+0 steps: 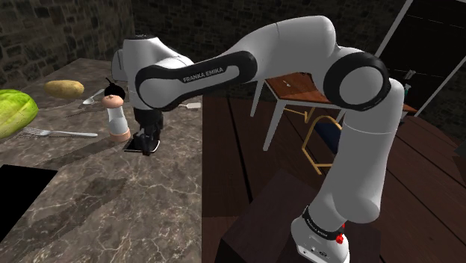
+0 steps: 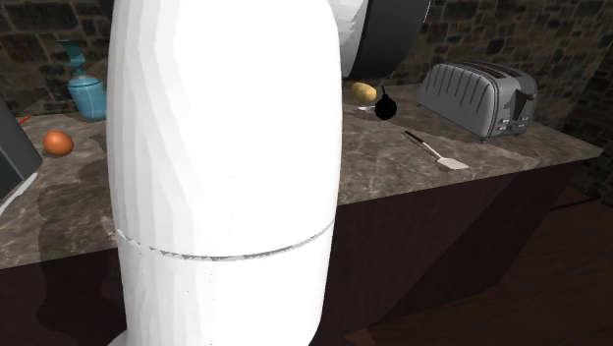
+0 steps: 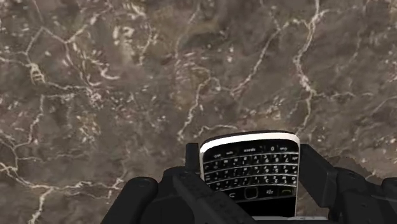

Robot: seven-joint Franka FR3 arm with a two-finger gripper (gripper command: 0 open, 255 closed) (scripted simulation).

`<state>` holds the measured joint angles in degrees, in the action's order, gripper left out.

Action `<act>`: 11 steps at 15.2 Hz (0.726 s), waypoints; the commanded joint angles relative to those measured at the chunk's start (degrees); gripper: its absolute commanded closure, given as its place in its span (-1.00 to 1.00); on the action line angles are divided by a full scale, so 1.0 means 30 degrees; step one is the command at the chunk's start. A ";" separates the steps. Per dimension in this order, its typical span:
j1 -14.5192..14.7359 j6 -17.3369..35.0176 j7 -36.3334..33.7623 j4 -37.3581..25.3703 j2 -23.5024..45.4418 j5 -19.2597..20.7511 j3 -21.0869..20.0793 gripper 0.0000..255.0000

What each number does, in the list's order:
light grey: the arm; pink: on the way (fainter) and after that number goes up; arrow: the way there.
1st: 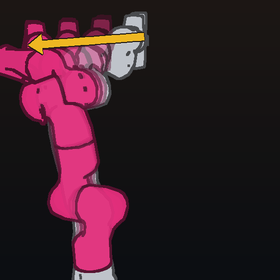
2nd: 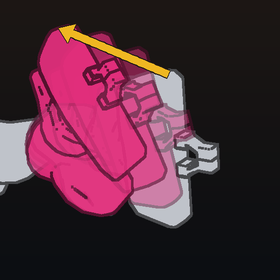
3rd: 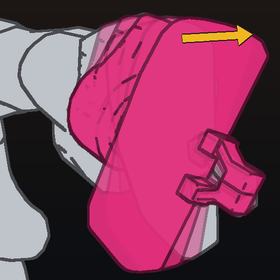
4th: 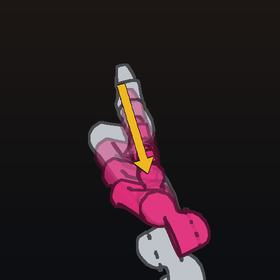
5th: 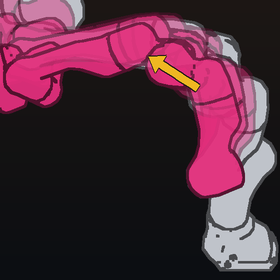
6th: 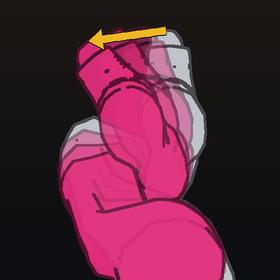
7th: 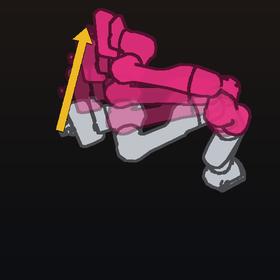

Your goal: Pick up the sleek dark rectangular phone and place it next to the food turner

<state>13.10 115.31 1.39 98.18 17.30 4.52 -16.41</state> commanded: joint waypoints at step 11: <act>-0.2536 -0.1710 0.4310 -0.4961 0.3253 0.0125 0.1475 1.00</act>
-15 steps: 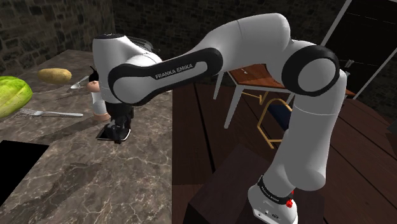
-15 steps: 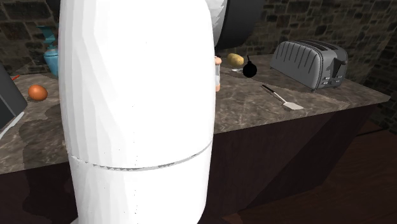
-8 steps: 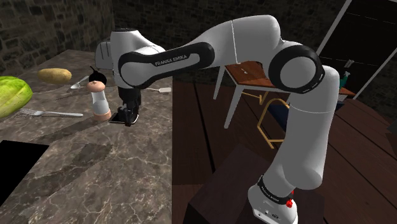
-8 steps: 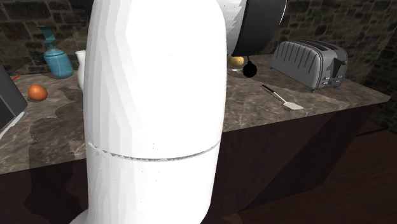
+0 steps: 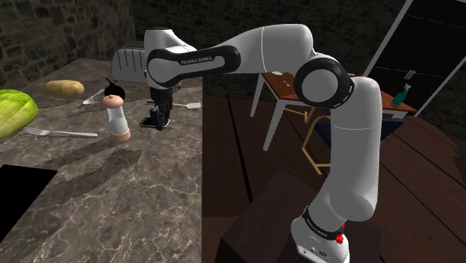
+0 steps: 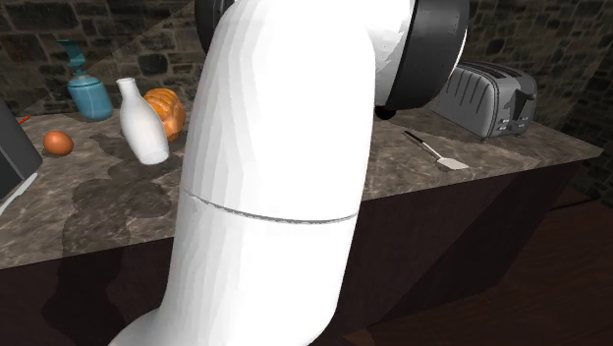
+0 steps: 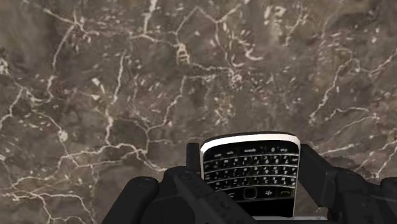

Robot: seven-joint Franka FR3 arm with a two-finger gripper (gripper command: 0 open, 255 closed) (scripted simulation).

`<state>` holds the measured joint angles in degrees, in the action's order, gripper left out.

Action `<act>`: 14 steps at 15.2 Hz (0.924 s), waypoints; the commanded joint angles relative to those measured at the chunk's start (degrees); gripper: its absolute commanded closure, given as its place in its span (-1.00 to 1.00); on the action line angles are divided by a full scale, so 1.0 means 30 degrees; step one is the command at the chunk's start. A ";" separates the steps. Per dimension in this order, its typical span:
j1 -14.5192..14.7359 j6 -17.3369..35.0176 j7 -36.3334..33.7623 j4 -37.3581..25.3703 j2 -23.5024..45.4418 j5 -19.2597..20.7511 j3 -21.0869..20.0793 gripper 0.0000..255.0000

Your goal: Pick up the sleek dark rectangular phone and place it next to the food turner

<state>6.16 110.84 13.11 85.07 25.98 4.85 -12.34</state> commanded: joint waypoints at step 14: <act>-0.1421 -0.0267 0.2453 -0.3999 0.3729 0.0205 0.0792 1.00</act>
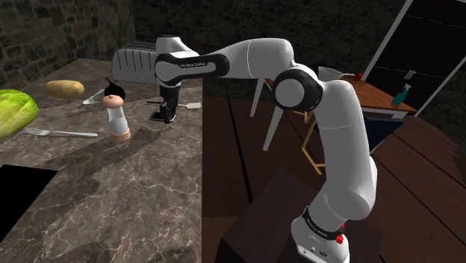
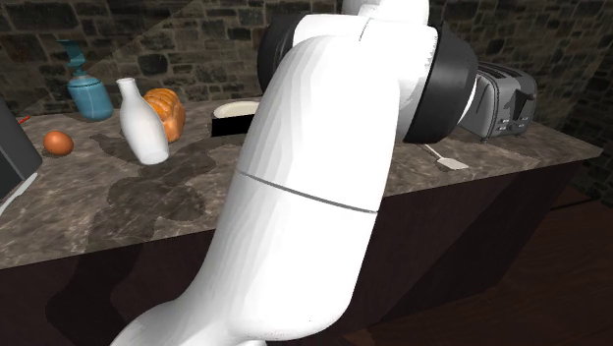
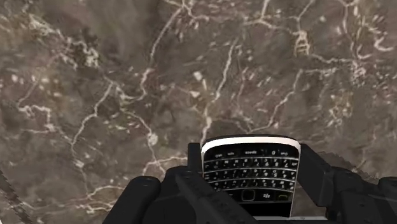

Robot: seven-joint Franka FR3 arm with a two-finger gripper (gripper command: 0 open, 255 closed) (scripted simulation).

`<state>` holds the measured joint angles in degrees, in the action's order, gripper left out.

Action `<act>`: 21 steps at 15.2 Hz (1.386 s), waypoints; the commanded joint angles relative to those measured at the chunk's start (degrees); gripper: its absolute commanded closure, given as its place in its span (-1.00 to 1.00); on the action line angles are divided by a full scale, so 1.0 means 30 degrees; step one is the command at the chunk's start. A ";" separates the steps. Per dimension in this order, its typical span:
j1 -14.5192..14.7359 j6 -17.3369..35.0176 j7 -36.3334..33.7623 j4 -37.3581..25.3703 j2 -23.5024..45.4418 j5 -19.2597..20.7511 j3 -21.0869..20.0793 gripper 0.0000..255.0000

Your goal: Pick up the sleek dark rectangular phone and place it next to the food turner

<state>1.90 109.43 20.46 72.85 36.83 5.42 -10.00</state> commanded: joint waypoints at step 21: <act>-0.0021 0.0969 -0.0016 0.0617 0.0341 0.0059 0.0042 -1.00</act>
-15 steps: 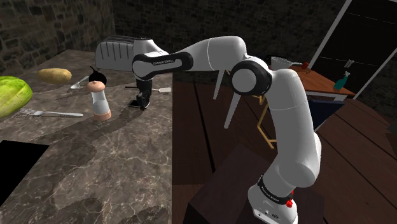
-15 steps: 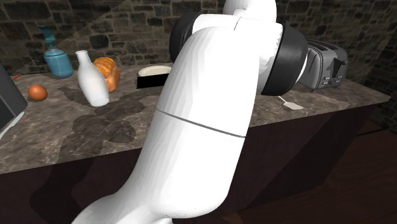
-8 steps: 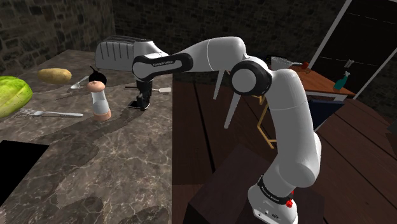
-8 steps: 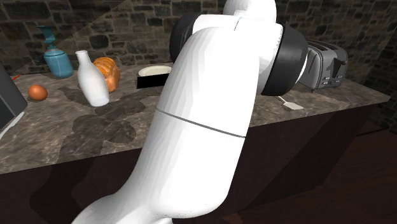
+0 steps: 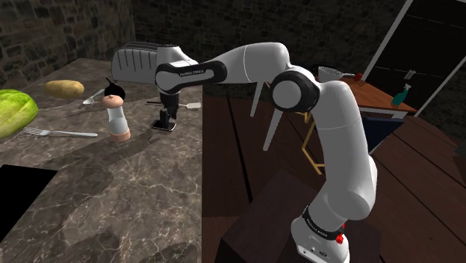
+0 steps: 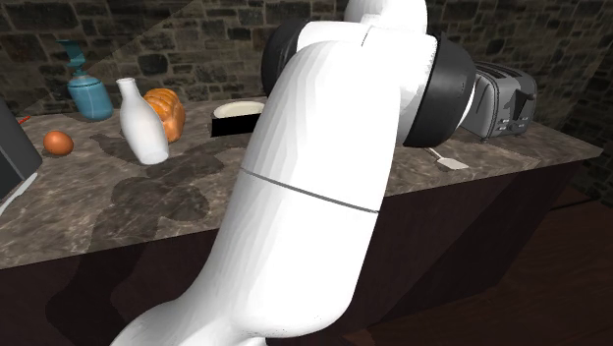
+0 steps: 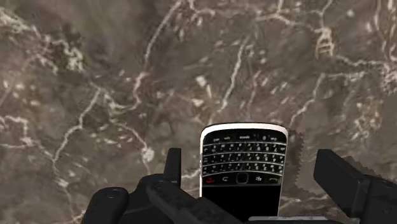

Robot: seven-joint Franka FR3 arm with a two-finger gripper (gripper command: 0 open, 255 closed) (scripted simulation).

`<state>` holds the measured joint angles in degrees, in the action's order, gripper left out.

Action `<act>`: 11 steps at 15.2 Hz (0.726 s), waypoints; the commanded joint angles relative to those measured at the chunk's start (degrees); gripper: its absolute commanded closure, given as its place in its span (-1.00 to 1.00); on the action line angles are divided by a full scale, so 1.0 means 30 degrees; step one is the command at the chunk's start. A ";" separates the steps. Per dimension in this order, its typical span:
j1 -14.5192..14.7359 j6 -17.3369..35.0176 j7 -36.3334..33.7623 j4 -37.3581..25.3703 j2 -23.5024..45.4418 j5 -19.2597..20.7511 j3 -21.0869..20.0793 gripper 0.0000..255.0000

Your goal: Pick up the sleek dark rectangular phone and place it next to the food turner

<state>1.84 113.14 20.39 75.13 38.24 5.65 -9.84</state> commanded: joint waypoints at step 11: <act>0.0018 -0.1795 0.0071 -0.1255 -0.0550 -0.0101 -0.0063 -1.00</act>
